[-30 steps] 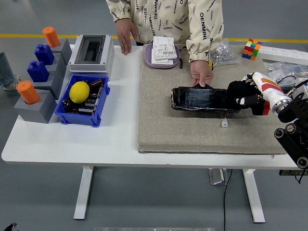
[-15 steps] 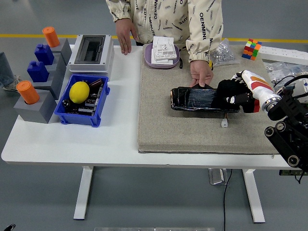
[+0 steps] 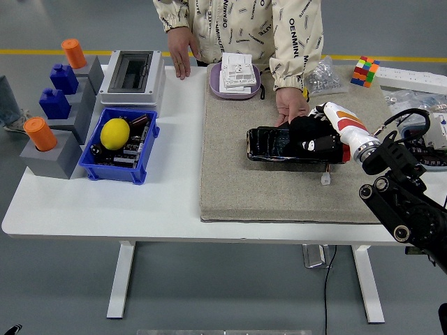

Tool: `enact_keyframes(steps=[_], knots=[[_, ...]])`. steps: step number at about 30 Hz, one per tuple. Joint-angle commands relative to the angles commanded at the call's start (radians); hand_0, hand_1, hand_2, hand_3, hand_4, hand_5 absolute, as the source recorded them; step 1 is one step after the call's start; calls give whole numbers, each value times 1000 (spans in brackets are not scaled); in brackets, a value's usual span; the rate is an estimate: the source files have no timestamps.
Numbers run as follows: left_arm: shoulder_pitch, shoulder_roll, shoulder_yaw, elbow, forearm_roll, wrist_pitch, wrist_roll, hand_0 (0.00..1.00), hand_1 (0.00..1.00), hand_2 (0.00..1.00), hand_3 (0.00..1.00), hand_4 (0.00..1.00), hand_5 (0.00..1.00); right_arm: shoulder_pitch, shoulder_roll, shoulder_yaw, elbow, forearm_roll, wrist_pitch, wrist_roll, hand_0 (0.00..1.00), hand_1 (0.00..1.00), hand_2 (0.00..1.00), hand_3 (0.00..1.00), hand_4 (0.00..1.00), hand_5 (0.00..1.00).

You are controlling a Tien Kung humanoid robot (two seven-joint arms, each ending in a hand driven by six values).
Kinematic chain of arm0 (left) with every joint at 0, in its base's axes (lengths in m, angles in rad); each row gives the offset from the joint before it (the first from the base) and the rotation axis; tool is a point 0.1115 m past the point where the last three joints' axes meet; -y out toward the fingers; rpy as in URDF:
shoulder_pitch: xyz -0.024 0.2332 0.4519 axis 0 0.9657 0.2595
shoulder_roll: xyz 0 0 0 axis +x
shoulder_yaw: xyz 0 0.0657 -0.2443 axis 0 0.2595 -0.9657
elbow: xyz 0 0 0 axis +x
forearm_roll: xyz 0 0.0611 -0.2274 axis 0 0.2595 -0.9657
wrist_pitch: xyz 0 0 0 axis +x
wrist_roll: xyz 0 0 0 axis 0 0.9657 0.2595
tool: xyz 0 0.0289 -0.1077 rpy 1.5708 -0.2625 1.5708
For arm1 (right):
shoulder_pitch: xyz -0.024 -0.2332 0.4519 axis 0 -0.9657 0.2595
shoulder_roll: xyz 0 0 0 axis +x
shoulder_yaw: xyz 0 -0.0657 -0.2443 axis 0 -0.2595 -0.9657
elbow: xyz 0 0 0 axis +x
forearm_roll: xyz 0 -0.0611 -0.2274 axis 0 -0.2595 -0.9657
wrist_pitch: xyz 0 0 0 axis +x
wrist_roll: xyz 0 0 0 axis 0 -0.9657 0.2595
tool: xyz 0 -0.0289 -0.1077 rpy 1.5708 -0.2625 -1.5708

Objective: Pick the rag up,wipe the panel,place it on the desk

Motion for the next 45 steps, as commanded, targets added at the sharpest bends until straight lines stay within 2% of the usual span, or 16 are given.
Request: enact_keyframes(steps=[5,15,16,21,22,24,34,45], knots=[[-4,0,1,0,0,-1,-1,723,716,767,624,687,565,20,31,-31,0,3,0,0,331,412,454,447,926,2],[-7,2,2,0,-3,0,-1,723,716,767,623,687,565,57,67,-74,0,8,2,1,331,412,454,447,926,2],[-8,2,2,0,-4,0,-1,723,716,768,625,687,565,60,73,-78,0,7,2,0,332,413,455,448,856,2],[-9,2,3,0,-6,0,-1,723,716,768,625,687,565,70,95,-89,0,7,3,1,332,413,455,448,856,2],[-10,2,3,0,-6,0,-1,723,716,767,624,687,564,72,99,-91,0,7,4,1,333,412,455,448,929,2],[-11,3,3,0,-7,0,-1,723,716,767,624,687,564,74,107,-94,0,7,4,1,333,412,455,448,929,2],[-16,4,7,0,-8,-1,-1,722,716,768,624,688,565,98,107,-150,-1,13,7,2,331,413,455,447,930,2],[-12,4,0,0,-5,1,-1,721,716,768,623,687,564,100,107,-157,-3,15,10,2,331,413,455,448,931,2]])
